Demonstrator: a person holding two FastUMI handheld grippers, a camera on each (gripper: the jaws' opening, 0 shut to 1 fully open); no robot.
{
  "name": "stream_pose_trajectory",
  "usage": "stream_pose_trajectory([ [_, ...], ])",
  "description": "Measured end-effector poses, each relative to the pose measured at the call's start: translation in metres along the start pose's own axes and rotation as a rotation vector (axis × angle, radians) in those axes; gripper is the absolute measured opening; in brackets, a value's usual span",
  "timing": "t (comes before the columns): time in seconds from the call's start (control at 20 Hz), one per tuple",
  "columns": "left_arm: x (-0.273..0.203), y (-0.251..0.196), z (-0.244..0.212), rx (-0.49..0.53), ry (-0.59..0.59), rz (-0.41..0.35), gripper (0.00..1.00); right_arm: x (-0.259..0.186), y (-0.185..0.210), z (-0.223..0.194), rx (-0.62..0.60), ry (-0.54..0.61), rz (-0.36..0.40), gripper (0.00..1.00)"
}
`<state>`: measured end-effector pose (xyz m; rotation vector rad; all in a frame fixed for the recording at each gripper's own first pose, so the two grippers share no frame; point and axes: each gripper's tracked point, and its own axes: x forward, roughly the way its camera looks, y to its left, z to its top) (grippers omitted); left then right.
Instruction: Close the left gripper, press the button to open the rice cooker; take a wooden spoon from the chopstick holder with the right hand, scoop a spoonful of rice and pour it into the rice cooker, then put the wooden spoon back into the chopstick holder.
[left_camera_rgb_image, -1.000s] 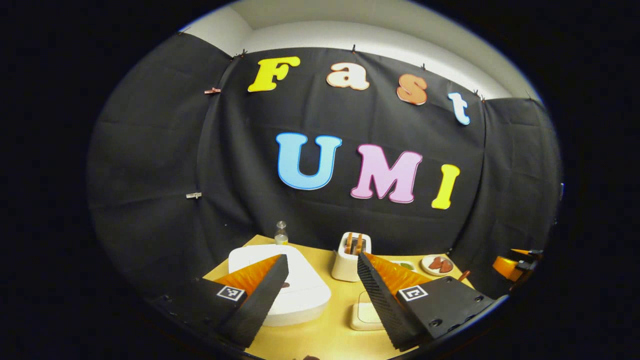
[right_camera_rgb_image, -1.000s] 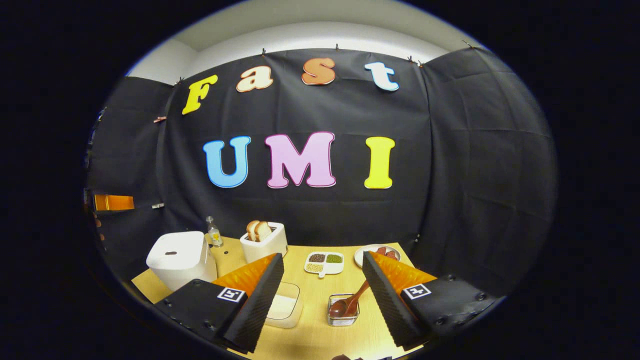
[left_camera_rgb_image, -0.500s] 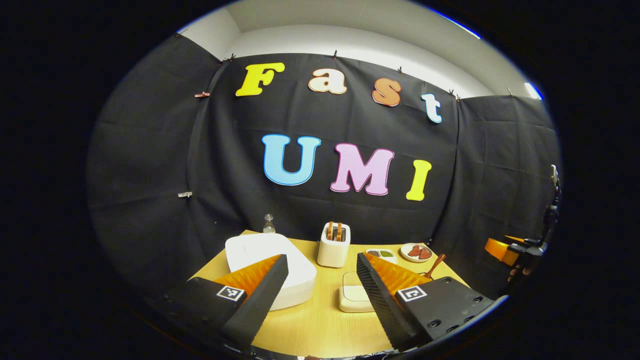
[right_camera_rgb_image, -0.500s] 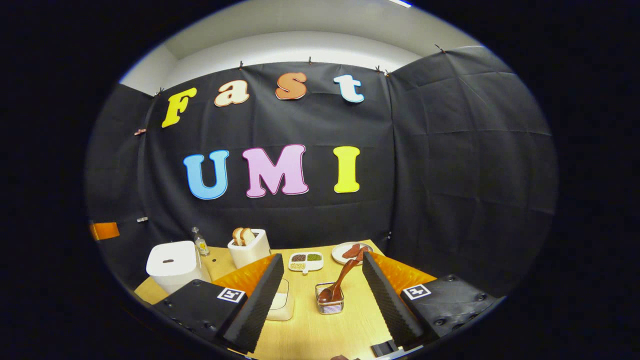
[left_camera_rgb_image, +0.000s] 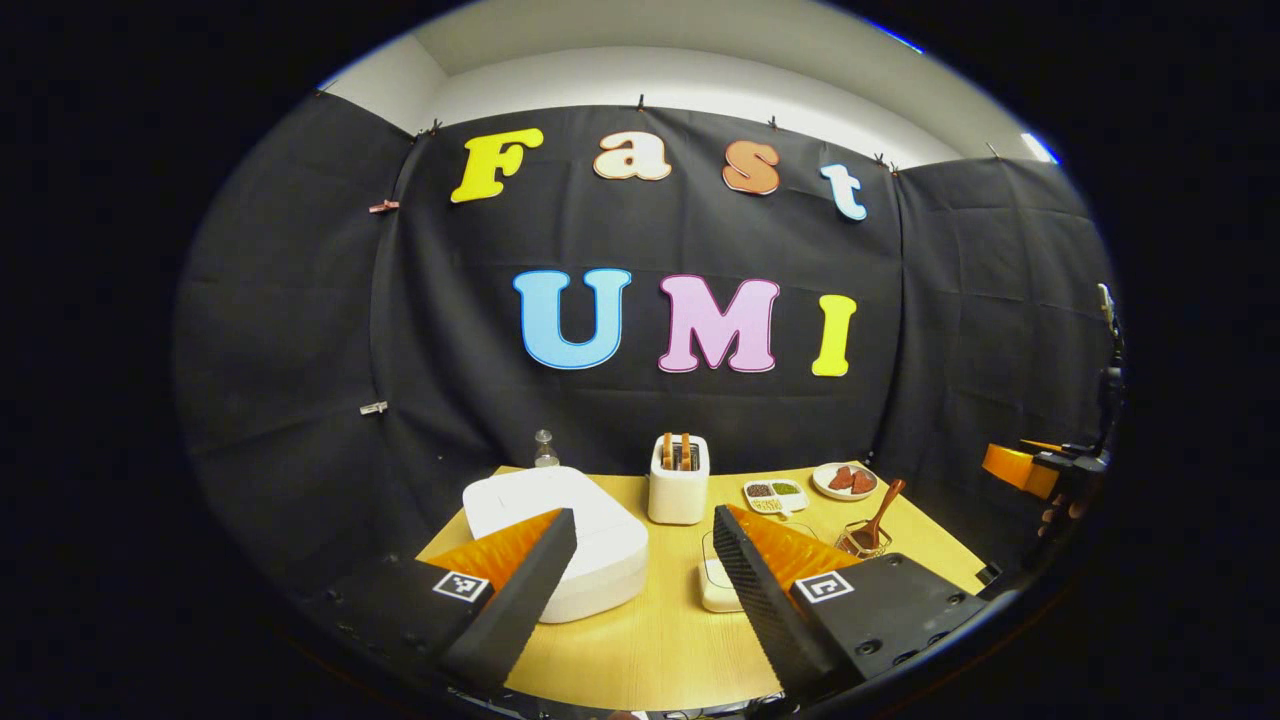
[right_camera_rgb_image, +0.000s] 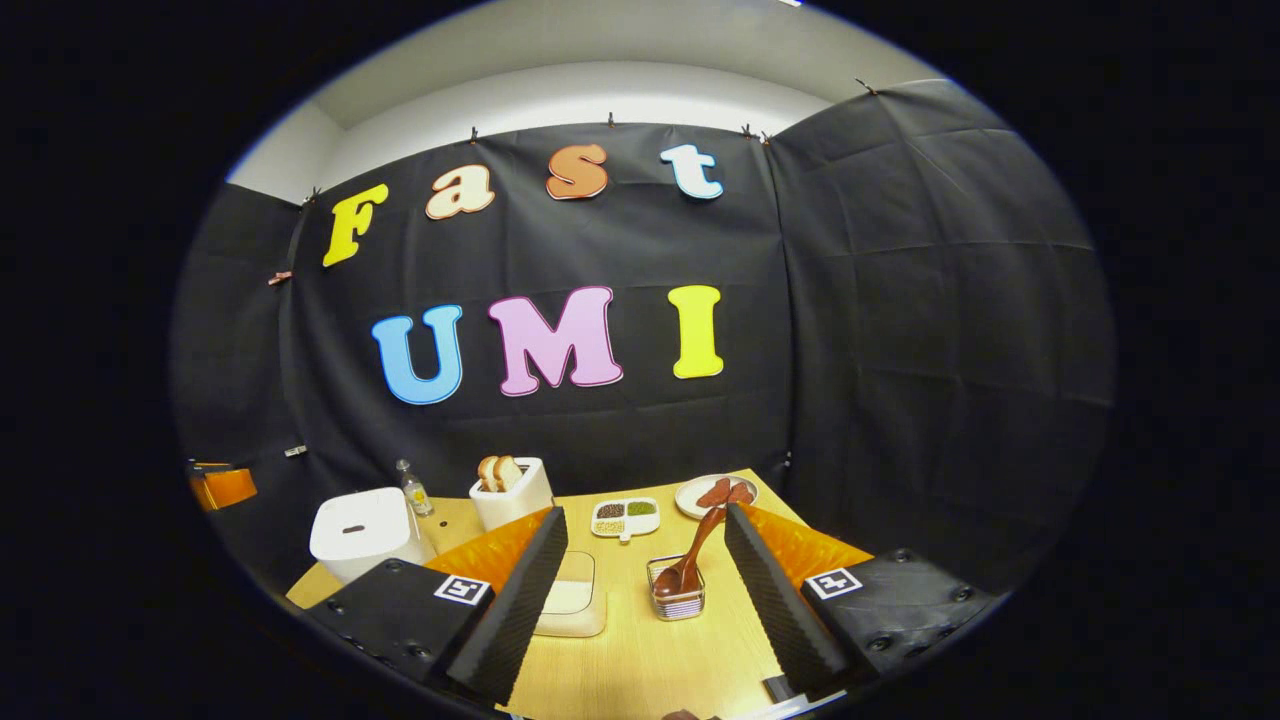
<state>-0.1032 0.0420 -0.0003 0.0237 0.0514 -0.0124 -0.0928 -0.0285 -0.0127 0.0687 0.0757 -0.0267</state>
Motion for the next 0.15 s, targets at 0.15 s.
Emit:
stream_pose_trajectory([
  [0.15,0.0021,0.0014,-0.0011,0.011,0.006,-0.003,0.95,0.0012,0.0016,-0.0038,0.02,0.01,0.003,0.98],
])
